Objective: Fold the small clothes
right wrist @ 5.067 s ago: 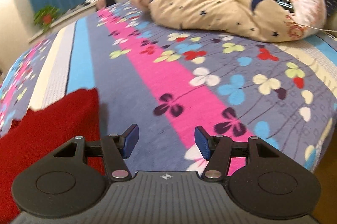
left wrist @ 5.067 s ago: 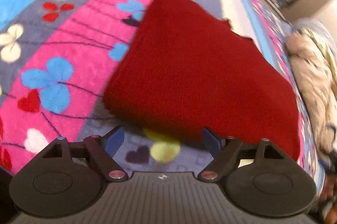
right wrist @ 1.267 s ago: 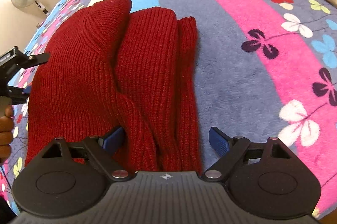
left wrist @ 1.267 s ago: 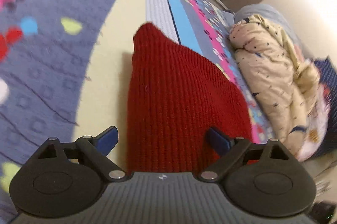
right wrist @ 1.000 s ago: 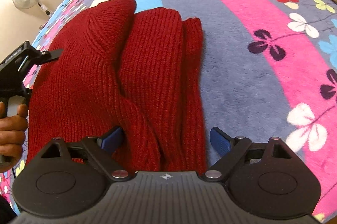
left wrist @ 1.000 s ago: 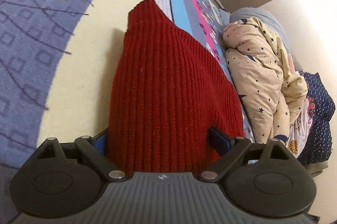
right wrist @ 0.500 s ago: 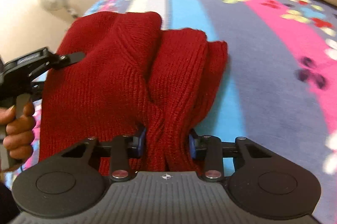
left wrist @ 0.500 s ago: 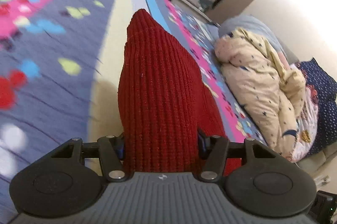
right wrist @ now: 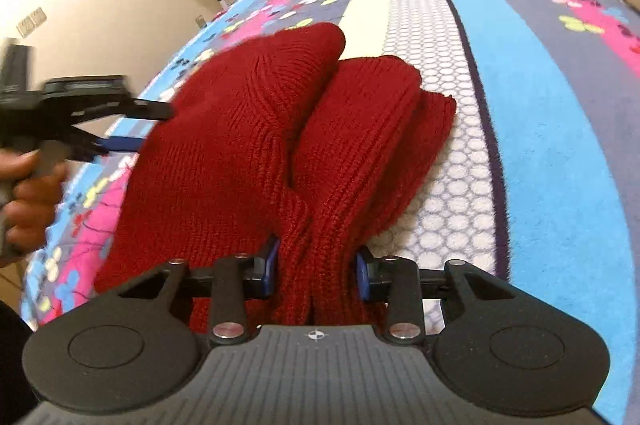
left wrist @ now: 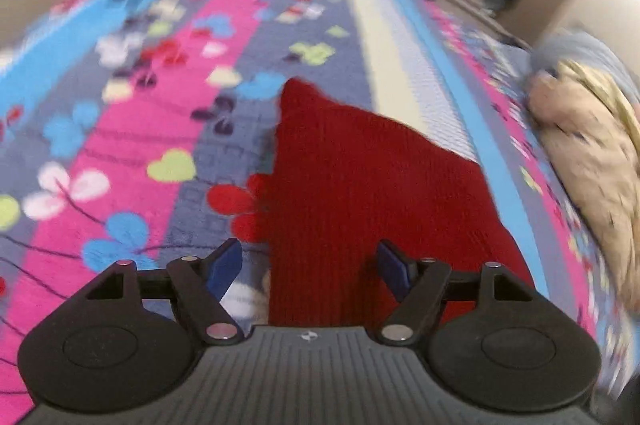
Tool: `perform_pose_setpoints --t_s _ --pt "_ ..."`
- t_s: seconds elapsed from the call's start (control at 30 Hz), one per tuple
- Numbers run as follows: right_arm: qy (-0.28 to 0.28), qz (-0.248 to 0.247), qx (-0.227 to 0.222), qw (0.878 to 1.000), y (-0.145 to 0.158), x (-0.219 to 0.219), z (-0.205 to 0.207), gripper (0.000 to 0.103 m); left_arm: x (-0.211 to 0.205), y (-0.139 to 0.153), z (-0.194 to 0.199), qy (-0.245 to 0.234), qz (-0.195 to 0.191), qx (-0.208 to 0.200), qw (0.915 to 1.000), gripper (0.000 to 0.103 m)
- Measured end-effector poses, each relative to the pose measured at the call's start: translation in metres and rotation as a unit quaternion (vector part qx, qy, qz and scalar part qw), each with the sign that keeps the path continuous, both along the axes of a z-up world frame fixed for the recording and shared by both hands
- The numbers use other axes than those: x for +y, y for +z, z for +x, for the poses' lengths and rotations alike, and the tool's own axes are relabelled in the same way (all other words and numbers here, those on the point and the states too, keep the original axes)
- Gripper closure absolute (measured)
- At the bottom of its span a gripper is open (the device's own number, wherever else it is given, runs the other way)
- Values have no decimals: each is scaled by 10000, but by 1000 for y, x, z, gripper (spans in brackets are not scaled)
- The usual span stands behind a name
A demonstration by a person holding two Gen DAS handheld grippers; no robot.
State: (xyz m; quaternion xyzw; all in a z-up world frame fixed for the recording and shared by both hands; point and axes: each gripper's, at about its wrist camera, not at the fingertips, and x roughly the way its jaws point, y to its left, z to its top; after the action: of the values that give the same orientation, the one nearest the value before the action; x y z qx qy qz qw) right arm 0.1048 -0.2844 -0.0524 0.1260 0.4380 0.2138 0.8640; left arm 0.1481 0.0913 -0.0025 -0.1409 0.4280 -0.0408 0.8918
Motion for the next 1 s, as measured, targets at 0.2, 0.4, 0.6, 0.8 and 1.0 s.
perform_pose_setpoints --t_s 0.2,0.4,0.6,0.8,1.0 --pt "-28 -92 -142 9999 4 -1 -4 65 -44 -27 -65 -1401 881 -24 9862 24" --pt "-143 -487 -302 9983 14 11 -25 53 -58 -12 -97 -1231 1245 -498 9833 22" --pt "-149 -875 -62 9960 0 10 -40 44 -66 -25 -118 -1248 1556 -18 9799 21" --pt "-586 -1283 -562 9884 39 2 -80 40 -68 26 -177 -987 1547 -915 9787 7" --pt "-925 -1474 -1025 9794 62 1 -118 31 -89 58 -237 -861 1471 -1554 9730 7"
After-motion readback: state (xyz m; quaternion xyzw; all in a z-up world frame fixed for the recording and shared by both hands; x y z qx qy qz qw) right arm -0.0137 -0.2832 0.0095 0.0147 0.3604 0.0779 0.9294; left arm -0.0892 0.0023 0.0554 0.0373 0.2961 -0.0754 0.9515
